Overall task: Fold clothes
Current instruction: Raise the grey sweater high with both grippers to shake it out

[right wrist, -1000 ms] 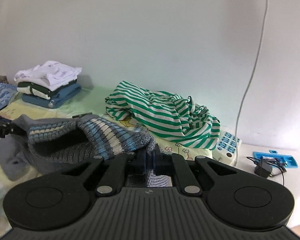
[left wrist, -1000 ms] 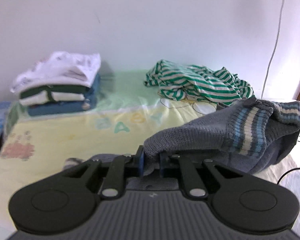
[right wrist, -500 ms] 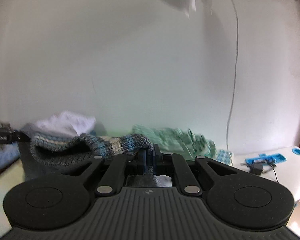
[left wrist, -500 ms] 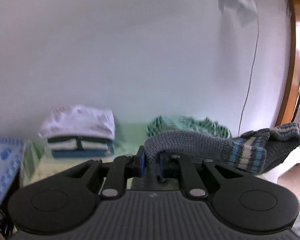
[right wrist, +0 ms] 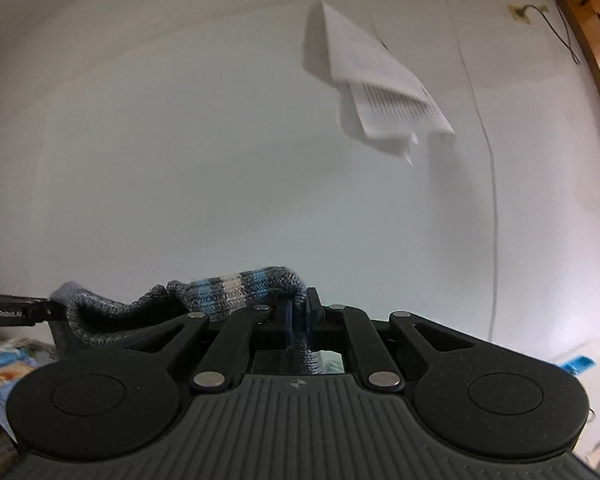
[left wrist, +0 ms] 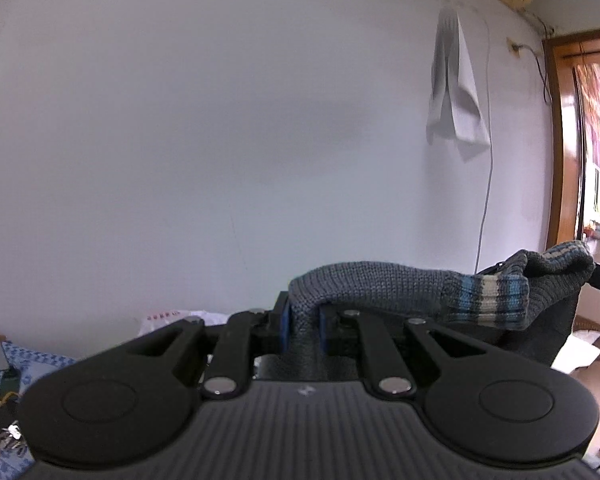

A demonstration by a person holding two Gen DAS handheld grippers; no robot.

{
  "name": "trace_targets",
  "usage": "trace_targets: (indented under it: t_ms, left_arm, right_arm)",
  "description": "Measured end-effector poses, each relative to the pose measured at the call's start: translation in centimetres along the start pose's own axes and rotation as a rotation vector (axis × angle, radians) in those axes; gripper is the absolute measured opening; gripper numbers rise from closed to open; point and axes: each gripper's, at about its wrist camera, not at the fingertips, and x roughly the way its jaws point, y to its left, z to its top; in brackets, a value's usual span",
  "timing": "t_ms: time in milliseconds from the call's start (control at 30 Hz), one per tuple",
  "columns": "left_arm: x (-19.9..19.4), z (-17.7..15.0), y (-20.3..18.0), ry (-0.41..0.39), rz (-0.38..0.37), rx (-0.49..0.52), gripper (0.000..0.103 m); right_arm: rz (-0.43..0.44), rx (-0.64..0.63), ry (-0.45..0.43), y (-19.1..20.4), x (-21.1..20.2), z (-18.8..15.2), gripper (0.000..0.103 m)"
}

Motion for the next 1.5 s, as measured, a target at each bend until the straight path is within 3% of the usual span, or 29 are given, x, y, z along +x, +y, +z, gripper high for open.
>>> trace_targets:
  t_ms: [367,533,633,767,867,1100,1267,1367,1500]
  left_arm:
    - [-7.9,6.5,-2.6,-0.146,0.090,0.031,0.011]
    - [-9.4,7.2,-3.7,-0.143,0.120,0.035,0.011]
    - [-8.8,5.9,-3.8,-0.096,0.128,0.012,0.012]
    - [-3.7,2.3,-3.3,0.070,0.154,-0.033,0.012]
    - [1.3,-1.6,-2.6,0.199,0.198,-0.042,0.012]
    - [8.9,-9.1,-0.8,0.403,0.251,-0.059,0.013]
    - [14.1,-14.3,0.4,0.540,0.289,-0.066,0.020]
    - [16.6,-15.9,0.6,0.568,0.295,-0.028,0.030]
    - [19.9,-17.9,1.0,0.629,0.274,0.002,0.031]
  right_arm:
    - [0.184,0.002,-0.116,0.2,-2.7,6.2,0.005]
    - [0.246,-0.016,-0.137,-0.4,-3.5,7.8,0.005]
    - [0.272,-0.053,-0.133,-0.2,-4.2,7.6,0.005]
    - [0.272,-0.094,-0.021,0.0,-2.0,4.5,0.005]
    - [0.221,-0.129,0.119,-0.2,2.1,-0.2,0.005]
    - [0.107,-0.089,0.433,-2.8,9.9,-10.3,0.005]
    - [0.060,-0.109,0.531,-2.7,14.2,-15.0,0.005]
    - [0.032,-0.113,0.574,-2.1,16.4,-17.3,0.005]
    - [-0.029,-0.101,0.664,-1.3,18.3,-20.2,0.006]
